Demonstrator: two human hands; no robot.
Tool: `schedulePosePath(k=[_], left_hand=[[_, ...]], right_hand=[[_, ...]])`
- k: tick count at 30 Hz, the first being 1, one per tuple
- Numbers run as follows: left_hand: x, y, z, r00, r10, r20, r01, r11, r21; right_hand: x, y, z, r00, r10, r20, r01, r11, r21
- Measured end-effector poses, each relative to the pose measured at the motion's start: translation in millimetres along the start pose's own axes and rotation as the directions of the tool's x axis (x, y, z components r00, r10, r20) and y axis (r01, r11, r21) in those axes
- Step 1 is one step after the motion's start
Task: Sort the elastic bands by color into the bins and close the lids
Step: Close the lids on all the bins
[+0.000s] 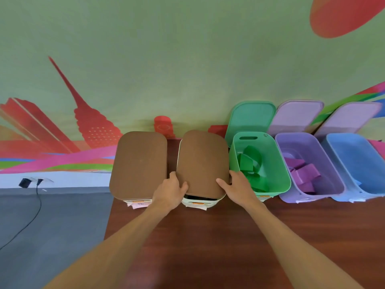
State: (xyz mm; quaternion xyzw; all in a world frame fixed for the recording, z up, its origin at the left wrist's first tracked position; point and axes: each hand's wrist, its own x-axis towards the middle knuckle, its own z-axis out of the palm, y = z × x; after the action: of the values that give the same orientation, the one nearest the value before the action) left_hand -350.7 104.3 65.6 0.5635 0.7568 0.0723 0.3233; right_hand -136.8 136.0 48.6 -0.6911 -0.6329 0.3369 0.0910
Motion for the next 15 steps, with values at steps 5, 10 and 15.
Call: schedulePosePath(k=[5,10,15], left_hand=[[-9,1,8,0.999,-0.014,-0.041,0.020,0.989,0.148],[-7,-6,15,0.999,-0.031,0.009,0.032,0.996,-0.082],[-13,-13,19,0.998,-0.047,0.044,0.059,0.944,-0.326]], right_hand=[[-2,5,8,1.000,-0.009,-0.005,0.009,1.000,-0.021],[-3,8,11,1.000,-0.009,0.009,0.009,1.000,0.005],[-3,8,14,1.000,-0.003,0.026,0.004,1.000,-0.013]])
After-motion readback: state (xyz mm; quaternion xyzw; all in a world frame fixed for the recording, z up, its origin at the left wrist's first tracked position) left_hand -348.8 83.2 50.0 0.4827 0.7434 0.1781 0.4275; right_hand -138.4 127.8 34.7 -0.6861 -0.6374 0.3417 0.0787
